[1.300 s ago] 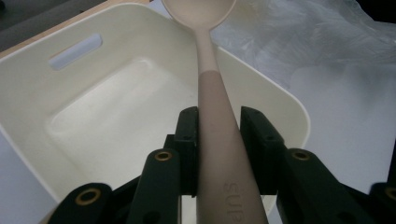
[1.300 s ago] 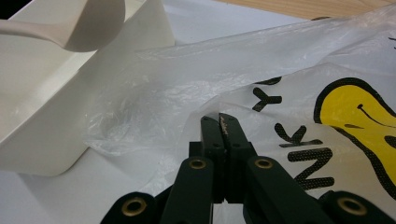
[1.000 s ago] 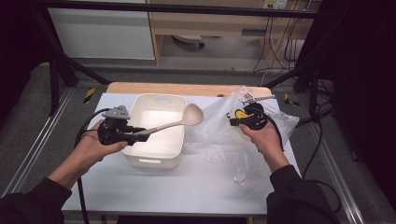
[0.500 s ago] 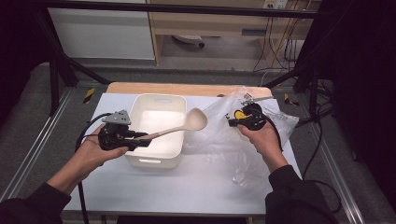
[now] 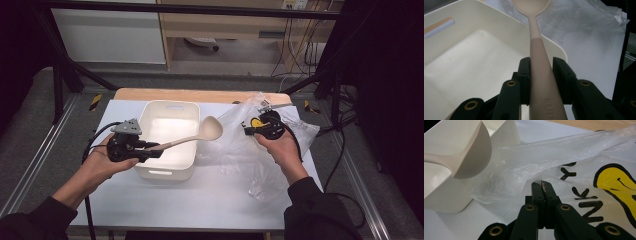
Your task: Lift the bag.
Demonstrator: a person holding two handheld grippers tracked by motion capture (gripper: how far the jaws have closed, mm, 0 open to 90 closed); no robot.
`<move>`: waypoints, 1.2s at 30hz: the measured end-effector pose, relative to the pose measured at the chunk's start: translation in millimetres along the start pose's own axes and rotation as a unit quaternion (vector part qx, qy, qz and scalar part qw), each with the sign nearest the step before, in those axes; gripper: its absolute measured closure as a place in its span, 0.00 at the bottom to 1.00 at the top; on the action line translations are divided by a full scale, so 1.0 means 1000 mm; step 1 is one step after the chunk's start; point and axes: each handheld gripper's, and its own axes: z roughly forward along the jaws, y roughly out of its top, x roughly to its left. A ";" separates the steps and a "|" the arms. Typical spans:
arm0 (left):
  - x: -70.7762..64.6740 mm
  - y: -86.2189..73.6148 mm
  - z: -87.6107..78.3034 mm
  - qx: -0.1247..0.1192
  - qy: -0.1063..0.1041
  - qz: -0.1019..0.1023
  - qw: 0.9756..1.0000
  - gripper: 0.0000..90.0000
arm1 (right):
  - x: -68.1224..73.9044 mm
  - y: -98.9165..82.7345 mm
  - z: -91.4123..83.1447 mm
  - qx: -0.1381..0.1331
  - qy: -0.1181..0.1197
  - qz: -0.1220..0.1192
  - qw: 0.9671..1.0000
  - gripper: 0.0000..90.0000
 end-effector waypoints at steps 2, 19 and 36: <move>0.000 0.000 0.001 0.000 -0.001 0.000 1.000 0.76 | 0.000 0.000 0.000 0.000 0.000 0.000 1.000 1.00; -0.015 0.002 0.010 0.008 -0.019 0.014 1.000 0.76 | -0.002 -0.001 -0.002 0.000 0.000 0.000 1.000 1.00; -0.033 0.012 0.035 0.026 -0.039 0.028 0.999 0.76 | -0.002 -0.002 -0.003 -0.003 0.000 0.000 1.000 1.00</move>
